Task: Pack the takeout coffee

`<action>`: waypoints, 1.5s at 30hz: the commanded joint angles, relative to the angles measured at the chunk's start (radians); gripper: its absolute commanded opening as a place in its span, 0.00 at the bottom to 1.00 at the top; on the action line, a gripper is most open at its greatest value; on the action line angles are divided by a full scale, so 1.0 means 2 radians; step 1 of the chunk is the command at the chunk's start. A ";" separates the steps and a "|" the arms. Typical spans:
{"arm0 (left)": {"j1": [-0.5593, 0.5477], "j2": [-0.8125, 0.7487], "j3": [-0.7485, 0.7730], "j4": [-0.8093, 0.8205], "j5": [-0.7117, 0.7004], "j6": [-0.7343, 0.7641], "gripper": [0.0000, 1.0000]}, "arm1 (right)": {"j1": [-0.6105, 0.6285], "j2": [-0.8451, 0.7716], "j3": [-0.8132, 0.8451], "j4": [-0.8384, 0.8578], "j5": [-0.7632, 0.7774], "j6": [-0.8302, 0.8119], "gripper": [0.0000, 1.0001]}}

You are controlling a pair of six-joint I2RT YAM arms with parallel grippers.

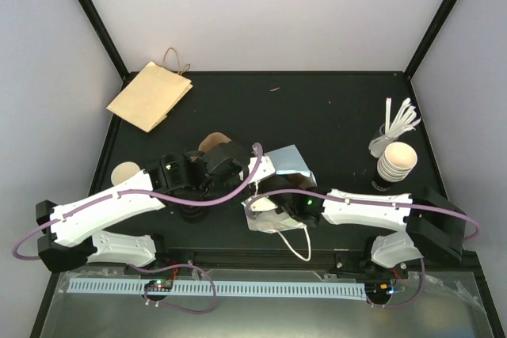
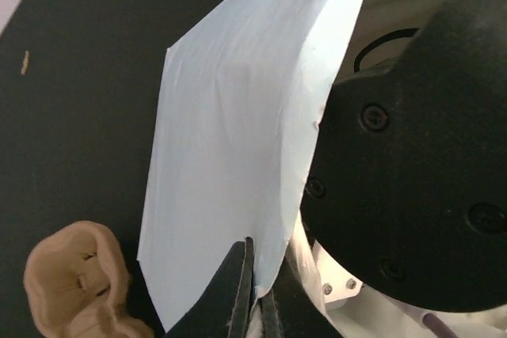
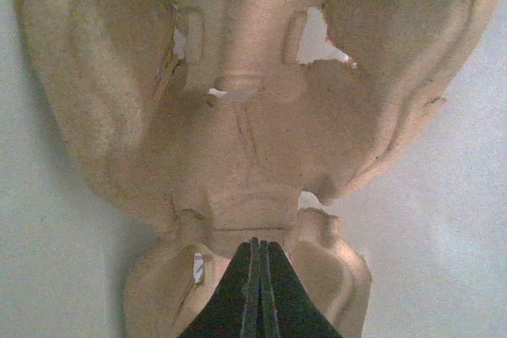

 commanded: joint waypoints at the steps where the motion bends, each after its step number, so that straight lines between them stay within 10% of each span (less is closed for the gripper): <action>1: -0.023 0.004 0.017 -0.016 -0.055 0.048 0.01 | -0.001 0.009 0.009 0.013 0.000 -0.023 0.01; 17: -0.134 0.043 0.016 0.049 -0.296 0.149 0.02 | -0.001 0.032 -0.004 0.044 0.017 -0.018 0.01; 45: -0.177 0.005 -0.013 0.043 -0.277 0.120 0.01 | -0.011 0.088 0.024 0.073 0.080 0.021 0.01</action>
